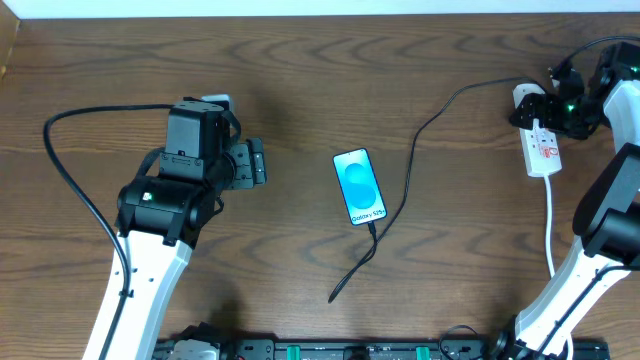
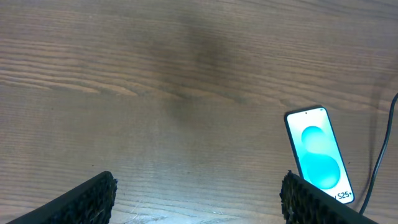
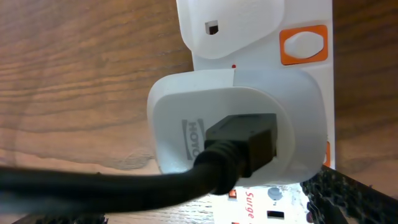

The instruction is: Plug charger to phone and switch on socket

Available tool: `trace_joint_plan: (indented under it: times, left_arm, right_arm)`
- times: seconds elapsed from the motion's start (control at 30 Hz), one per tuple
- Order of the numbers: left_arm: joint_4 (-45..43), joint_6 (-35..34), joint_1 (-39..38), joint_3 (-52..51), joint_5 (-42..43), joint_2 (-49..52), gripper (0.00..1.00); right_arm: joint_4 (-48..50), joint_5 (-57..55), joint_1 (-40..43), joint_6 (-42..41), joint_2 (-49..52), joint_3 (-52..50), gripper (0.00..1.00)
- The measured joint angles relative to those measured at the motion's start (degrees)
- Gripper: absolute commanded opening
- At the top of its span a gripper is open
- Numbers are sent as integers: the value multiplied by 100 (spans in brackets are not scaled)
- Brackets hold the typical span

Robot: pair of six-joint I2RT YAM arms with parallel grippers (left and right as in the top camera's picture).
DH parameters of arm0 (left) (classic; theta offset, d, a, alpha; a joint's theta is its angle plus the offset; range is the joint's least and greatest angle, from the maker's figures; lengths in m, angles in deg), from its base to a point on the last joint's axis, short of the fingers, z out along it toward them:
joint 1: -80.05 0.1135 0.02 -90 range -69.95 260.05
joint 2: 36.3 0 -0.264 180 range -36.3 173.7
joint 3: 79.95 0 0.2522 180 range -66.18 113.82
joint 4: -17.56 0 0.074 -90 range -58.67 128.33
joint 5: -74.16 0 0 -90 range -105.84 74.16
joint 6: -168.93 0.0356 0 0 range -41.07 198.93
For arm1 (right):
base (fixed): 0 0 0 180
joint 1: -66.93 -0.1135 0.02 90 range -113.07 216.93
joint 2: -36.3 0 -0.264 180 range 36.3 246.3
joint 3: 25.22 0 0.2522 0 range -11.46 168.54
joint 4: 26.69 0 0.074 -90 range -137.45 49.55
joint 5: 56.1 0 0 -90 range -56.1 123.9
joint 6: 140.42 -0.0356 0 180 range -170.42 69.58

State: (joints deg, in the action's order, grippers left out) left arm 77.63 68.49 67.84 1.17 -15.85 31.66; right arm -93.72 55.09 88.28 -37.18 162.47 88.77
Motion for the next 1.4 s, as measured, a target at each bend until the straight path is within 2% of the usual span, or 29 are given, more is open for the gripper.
trace_joint_plan:
  times: [1.03, 1.4]
  left_arm:
    - [0, 0, 0, 0, -2, 0, 84]
    - [0, 0, 0, 0, 0, 0, 84]
  right_arm:
    - [352, 39, -42, 74, 101, 13, 95]
    - [208, 142, -9, -4, 216, 151, 89]
